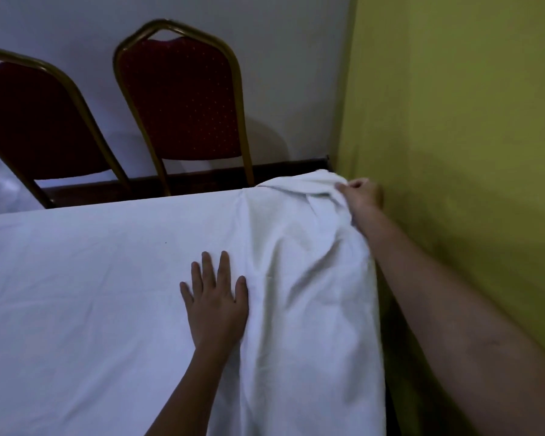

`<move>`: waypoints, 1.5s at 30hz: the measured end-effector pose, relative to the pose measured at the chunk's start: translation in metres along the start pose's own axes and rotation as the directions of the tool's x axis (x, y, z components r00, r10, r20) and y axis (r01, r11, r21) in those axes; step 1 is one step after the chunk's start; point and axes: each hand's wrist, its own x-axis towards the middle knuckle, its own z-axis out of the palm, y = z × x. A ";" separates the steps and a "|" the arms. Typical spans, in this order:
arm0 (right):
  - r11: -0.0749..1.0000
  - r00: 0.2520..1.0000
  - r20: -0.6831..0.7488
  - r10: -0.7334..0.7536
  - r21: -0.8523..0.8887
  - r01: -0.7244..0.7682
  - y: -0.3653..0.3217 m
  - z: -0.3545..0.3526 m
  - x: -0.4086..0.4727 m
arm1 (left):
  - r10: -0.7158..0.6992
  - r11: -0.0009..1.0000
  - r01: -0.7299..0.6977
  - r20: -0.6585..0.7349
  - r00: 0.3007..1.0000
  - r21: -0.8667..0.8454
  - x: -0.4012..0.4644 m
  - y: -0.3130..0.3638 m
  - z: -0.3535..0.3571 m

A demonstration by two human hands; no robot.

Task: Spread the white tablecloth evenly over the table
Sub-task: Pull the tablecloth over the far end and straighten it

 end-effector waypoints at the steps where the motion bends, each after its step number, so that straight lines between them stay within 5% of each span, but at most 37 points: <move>1: 0.999 0.997 -0.071 0.015 -0.031 -0.017 0.003 -0.015 0.008 | 0.002 1.000 -0.002 -0.001 1.000 -0.003 0.000 0.000 0.000; 5: 0.960 0.966 -0.099 0.238 -0.126 -0.249 0.060 -0.057 0.029 | 0.003 1.000 -0.003 -0.014 1.000 0.001 0.000 -0.002 0.002; 9: 0.876 0.877 0.059 0.476 0.053 -0.479 0.104 -0.048 0.012 | -0.002 1.000 0.002 -0.026 1.000 0.020 0.000 0.000 0.003; 12: 0.932 0.937 0.080 0.341 0.097 -0.348 0.115 -0.028 -0.026 | 0.005 1.000 -0.004 -0.022 1.000 0.017 0.001 0.000 0.001; 14: 0.969 0.955 0.235 0.178 0.129 -0.212 0.118 -0.011 -0.055 | 0.009 1.000 -0.008 -0.014 1.000 0.021 0.001 0.001 0.001; 18: 0.973 0.845 0.535 -0.011 0.201 -0.115 0.101 0.009 -0.101 | 0.024 0.999 -0.025 0.023 0.999 0.040 0.000 0.001 0.000; 22: 0.919 0.878 0.470 -0.091 0.380 -0.108 0.067 0.009 -0.120 | 0.129 0.988 -0.136 0.103 0.986 0.066 -0.011 -0.011 -0.004; 25: 0.982 0.837 0.529 -0.135 0.185 0.042 0.074 0.010 -0.135 | 0.158 0.984 -0.166 0.109 0.981 0.065 -0.037 -0.018 -0.003; 33: 0.978 0.944 0.305 -0.121 -0.125 0.166 0.103 -0.003 -0.208 | 0.174 0.983 -0.179 0.096 0.980 0.048 -0.115 -0.022 0.002; 39: 0.965 0.970 0.230 -0.078 -0.227 0.131 0.135 -0.024 -0.263 | 0.256 0.965 -0.261 0.108 0.961 0.027 -0.159 -0.039 0.000; 45: 0.989 0.978 0.202 -0.051 -0.125 0.078 0.183 -0.056 -0.330 | 0.340 0.936 -0.350 0.137 0.930 0.051 -0.217 -0.061 -0.001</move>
